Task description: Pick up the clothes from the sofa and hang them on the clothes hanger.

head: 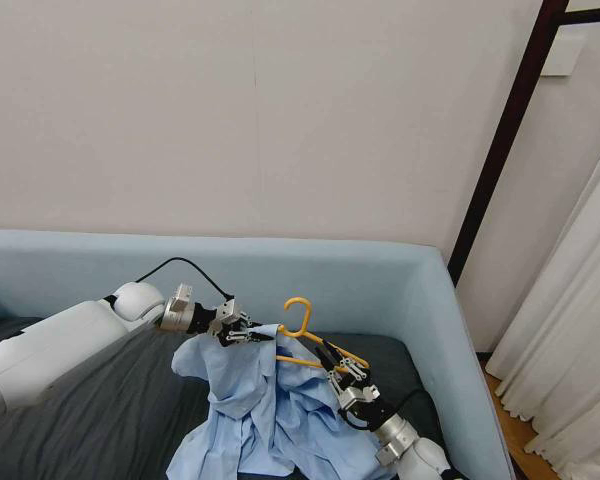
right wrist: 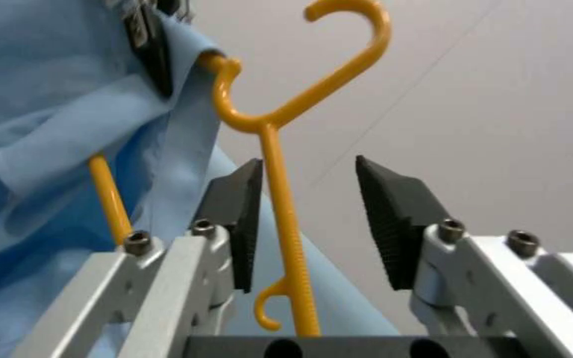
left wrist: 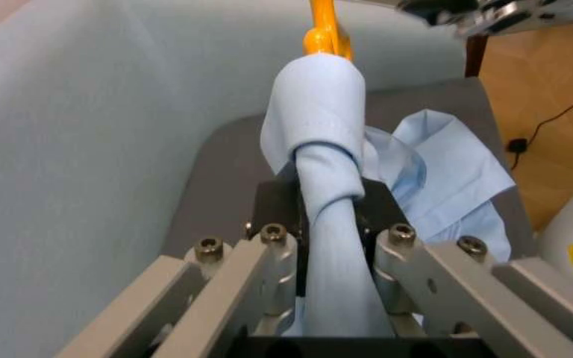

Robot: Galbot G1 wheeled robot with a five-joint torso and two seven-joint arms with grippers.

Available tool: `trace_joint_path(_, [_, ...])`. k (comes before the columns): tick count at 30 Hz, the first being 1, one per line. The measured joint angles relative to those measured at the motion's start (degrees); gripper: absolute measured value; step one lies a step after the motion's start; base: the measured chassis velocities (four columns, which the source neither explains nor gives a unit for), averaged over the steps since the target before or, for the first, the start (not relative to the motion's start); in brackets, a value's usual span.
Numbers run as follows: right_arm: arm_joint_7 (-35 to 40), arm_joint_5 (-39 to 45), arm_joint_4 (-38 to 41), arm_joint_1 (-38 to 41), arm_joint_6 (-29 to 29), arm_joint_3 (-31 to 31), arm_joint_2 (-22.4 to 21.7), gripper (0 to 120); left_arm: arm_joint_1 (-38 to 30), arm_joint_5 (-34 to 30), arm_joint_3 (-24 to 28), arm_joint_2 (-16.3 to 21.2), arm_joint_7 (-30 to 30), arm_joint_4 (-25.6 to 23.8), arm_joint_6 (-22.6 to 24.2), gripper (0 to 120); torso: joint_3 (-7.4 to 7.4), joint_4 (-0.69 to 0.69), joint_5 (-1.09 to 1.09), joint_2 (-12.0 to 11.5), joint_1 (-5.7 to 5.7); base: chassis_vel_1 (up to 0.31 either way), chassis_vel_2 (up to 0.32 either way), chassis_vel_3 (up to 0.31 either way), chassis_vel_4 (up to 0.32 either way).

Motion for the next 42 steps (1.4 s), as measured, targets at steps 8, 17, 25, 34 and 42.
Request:
trace_joint_path(8, [-8.8,26.5,7.9,-5.1,-2.9,0.1,-6.0,71,1.8,0.2,-2.5,0.3,-1.4,0.2,-1.0,8,0.0,0.0,-0.01,0.0,0.0,0.0,0.0,0.0,0.0])
trace_joint_path(17, [-18.5,57.4,8.4,-8.8,-12.3,1.3,-12.8,99,2.8,-0.2,-4.2,0.5,-1.8,0.1,-1.4,8,0.0,-0.01,-0.01,0.0,0.0,0.0,0.0,0.0,0.0])
trace_joint_path(25, [-23.6,79.2,7.4,-5.6,-24.1,-0.5,-13.0,100,3.6,-0.1,-4.6,1.3,-1.7,-1.2,-1.5,8,0.0,0.01,-0.01,0.0,0.0,0.0,0.0,0.0,0.0])
trace_joint_path(34, [-23.9,89.2,6.0,-2.5,-30.8,-1.4,-10.5,99,3.7,0.0,-4.5,1.2,-1.1,-2.0,-1.9,8,0.0,0.0,-0.01,0.0,0.0,0.0,0.0,0.0,0.0])
trace_joint_path(42, [-23.7,93.6,4.7,-1.1,-33.1,-2.2,-8.2,97,3.6,0.1,-4.1,1.5,-0.6,-3.5,-2.1,8,0.0,0.0,-0.01,0.0,0.0,0.0,0.0,0.0,0.0])
